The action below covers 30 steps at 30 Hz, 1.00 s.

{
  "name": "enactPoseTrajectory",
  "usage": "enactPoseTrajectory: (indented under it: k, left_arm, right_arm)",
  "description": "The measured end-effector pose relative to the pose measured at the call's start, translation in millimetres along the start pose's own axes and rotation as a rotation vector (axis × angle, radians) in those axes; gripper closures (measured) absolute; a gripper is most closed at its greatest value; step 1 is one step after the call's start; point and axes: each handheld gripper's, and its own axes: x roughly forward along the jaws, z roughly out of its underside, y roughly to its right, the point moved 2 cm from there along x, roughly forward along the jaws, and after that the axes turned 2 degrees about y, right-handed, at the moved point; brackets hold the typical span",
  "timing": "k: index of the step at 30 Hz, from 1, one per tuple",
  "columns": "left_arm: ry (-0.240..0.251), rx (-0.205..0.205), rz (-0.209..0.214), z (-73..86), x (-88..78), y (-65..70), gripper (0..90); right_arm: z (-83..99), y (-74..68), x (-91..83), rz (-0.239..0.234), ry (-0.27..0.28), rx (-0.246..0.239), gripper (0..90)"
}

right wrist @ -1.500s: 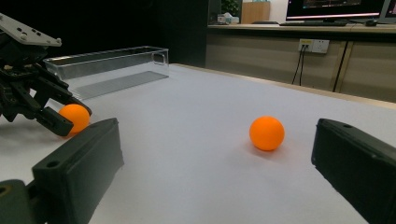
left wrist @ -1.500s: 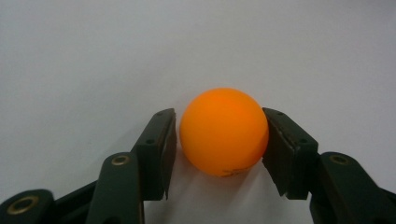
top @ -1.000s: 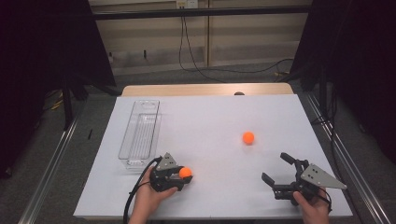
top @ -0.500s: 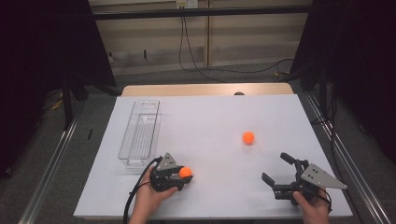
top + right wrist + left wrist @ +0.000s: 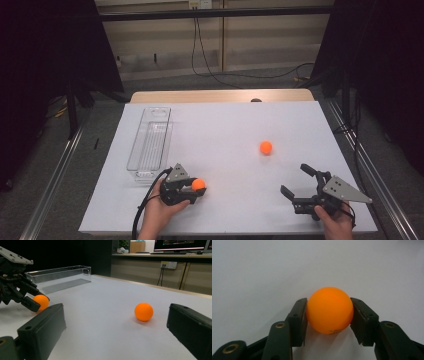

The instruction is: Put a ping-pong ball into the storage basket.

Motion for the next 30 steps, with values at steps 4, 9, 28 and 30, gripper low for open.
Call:
enactPoseTrajectory:
  k: [4, 9, 28, 30]
  left_arm:
    - [0.003, -0.005, 0.001, -0.9, -0.7, 0.1, 50.8]
    - [0.007, -0.017, 0.004, -3.8, -2.1, -0.1, 50.8]
    - [0.017, -0.043, -0.003, -17.5, -10.5, -2.3, 50.8]
    - [0.015, -0.043, -0.007, -19.4, -11.1, -2.6, 50.8]
  right_arm:
    - [-0.3, -0.2, -0.4, 0.001, 0.003, 0.002, 1.5]
    - [-0.4, -0.3, -0.6, 0.001, 0.004, 0.002, 1.5]
    - [-0.3, -0.1, -0.7, -0.001, 0.003, -0.001, 1.5]
    - [-0.4, -0.2, -0.8, 0.000, 0.004, 0.001, 1.5]
